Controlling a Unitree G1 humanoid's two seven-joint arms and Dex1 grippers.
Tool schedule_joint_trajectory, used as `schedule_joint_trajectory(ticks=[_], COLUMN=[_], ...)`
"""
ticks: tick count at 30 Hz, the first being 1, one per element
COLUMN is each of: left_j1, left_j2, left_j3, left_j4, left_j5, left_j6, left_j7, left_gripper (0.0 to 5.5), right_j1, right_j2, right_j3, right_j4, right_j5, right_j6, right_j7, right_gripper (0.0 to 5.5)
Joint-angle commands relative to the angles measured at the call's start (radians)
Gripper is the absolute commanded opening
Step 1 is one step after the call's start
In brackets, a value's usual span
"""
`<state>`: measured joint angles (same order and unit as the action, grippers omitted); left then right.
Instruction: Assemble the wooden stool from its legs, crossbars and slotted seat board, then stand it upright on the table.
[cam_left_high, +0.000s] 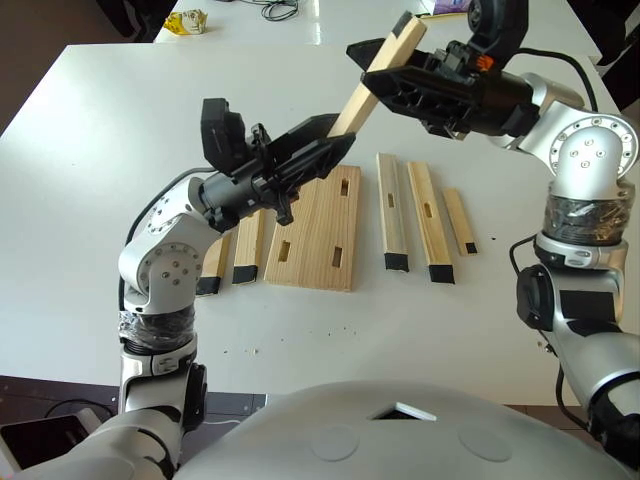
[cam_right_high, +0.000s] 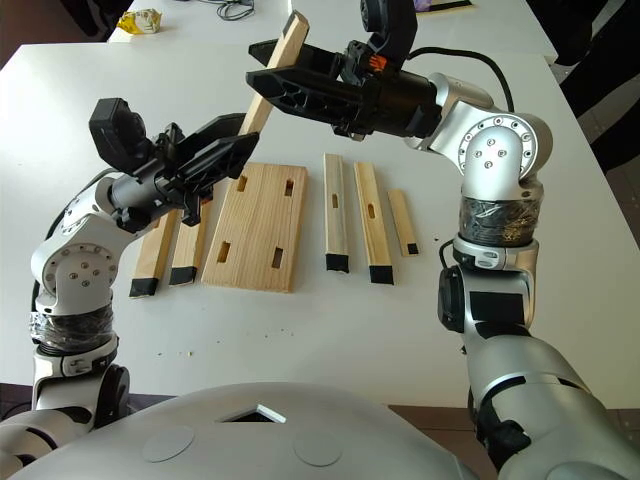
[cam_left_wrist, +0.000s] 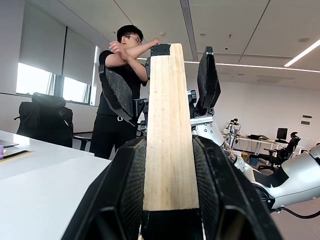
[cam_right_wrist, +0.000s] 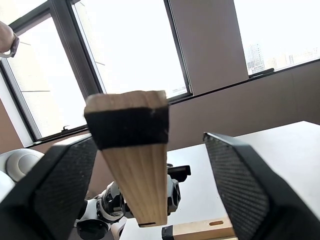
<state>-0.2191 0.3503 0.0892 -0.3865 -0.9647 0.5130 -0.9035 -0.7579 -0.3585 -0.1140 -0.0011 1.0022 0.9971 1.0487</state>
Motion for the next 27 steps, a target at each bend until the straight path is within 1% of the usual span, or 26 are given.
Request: schedule_joint_trajectory(ticks=[1, 2, 5, 7, 14, 15, 21, 24, 27], left_j1=[-0.03, -0.035, -0.038, -0.033, -0.011, -0.008, -0.013, -0.029, -0.032], left_j2=[0.026, 0.028, 0.035, 0.037, 0.034, 0.035, 0.045, 0.044, 0.047], left_j3=[-0.005, -0.004, -0.008, -0.013, -0.029, -0.032, -0.038, -0.034, -0.031], left_j4=[0.017, 0.021, 0.028, 0.029, 0.028, 0.027, 0.052, 0.088, 0.099], left_j5=[0.001, -0.001, 0.004, 0.008, 0.018, 0.019, 0.056, 0.106, 0.089], left_j6=[0.013, 0.014, 0.016, 0.015, 0.01, 0.009, -0.017, -0.042, -0.015], left_j7=[-0.021, -0.023, -0.032, -0.036, -0.049, -0.05, -0.053, -0.013, 0.007], left_gripper=[1.3, 1.3, 1.3, 1.3, 1.3, 1.3, 1.3, 1.3, 1.3], right_j1=[0.004, 0.011, 0.016, 0.015, 0.025, 0.027, 0.041, 0.058, 0.083], right_j2=[-0.02, -0.026, -0.034, -0.036, -0.042, -0.042, -0.039, -0.036, -0.039], right_j3=[-0.009, -0.007, -0.011, -0.013, -0.014, -0.015, -0.03, -0.031, -0.03], right_j4=[-0.017, -0.024, -0.032, -0.032, -0.042, -0.044, -0.074, -0.089, -0.105], right_j5=[0.033, 0.033, 0.043, 0.047, 0.071, 0.077, 0.124, 0.122, 0.099], right_j6=[0.031, 0.033, 0.043, 0.045, 0.053, 0.056, 0.087, 0.085, 0.056], right_j7=[-0.002, 0.002, 0.008, 0.01, 0.012, 0.012, -0.005, -0.017, -0.018], right_gripper=[3.46, 3.35, 2.79, 2.57, 1.48, 1.41, 1.41, 1.41, 1.41])
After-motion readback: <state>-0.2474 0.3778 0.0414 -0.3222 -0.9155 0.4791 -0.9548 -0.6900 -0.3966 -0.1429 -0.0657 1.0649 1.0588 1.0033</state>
